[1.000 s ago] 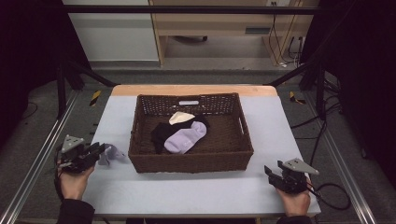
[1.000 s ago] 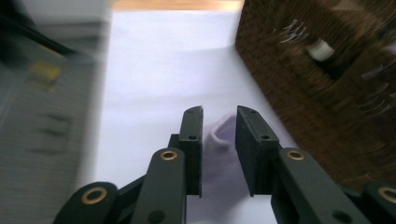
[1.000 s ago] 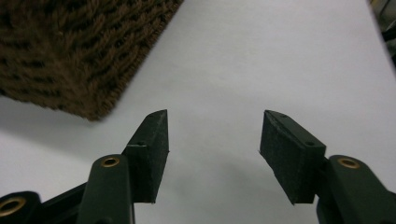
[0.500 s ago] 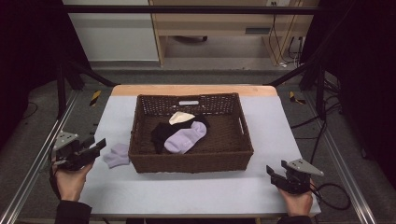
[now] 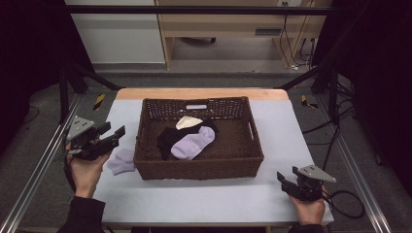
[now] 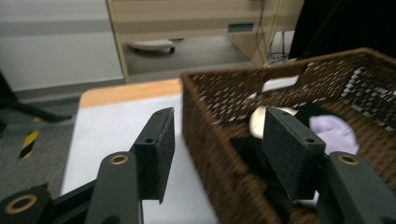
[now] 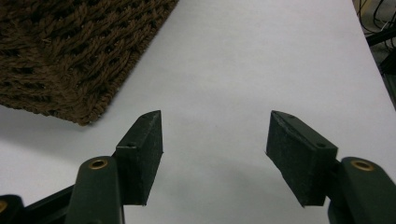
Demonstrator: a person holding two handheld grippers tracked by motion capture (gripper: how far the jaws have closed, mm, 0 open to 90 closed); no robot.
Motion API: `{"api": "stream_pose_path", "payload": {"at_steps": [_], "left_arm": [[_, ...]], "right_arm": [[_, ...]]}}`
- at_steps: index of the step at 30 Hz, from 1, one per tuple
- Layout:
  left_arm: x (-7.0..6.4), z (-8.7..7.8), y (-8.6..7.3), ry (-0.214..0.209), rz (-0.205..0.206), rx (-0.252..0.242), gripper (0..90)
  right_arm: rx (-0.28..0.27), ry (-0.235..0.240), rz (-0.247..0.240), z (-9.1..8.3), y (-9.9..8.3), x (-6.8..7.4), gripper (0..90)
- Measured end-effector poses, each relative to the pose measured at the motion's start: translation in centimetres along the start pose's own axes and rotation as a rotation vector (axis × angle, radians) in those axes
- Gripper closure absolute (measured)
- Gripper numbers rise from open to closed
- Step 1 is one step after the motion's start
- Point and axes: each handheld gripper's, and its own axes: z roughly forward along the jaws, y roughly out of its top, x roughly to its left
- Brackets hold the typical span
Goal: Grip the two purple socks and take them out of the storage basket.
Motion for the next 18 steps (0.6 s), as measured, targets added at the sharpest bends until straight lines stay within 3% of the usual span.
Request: {"api": "stream_pose_path", "payload": {"at_steps": [3, 5, 6, 7, 9, 12, 18], "left_arm": [[-1.3, 0.8, 1.1, -0.007, 0.026, -0.007, 42.9], [-2.1, 1.3, 2.2, -0.054, -0.004, 0.001, 42.8], [-2.7, 1.5, 2.4, -0.060, 0.018, -0.051, 41.4], [-3.0, 1.9, 2.6, -0.059, 0.041, -0.062, 42.5], [-3.6, 2.9, 3.1, -0.035, 0.048, -0.035, 41.2], [-4.4, 4.0, 3.4, -0.077, 0.023, -0.048, 40.5], [-6.9, 6.3, 3.6, -0.101, 0.059, -0.018, 38.6]], "right_arm": [[0.009, 0.000, -0.006, 0.1, -0.1, 0.1, 36.3], [0.014, 0.010, 0.009, 0.3, 0.0, 0.1, 36.6], [0.012, 0.026, 0.041, 0.3, 0.2, 0.4, 36.2], [-0.015, 0.040, 0.035, 0.1, 0.4, 0.6, 35.5], [-0.032, 0.032, 0.029, 0.0, 0.4, 0.7, 34.1], [0.012, 0.010, 0.027, 0.5, 0.0, 0.4, 33.8], [0.003, 0.003, 0.011, 0.1, 0.0, 0.2, 34.3]]}}
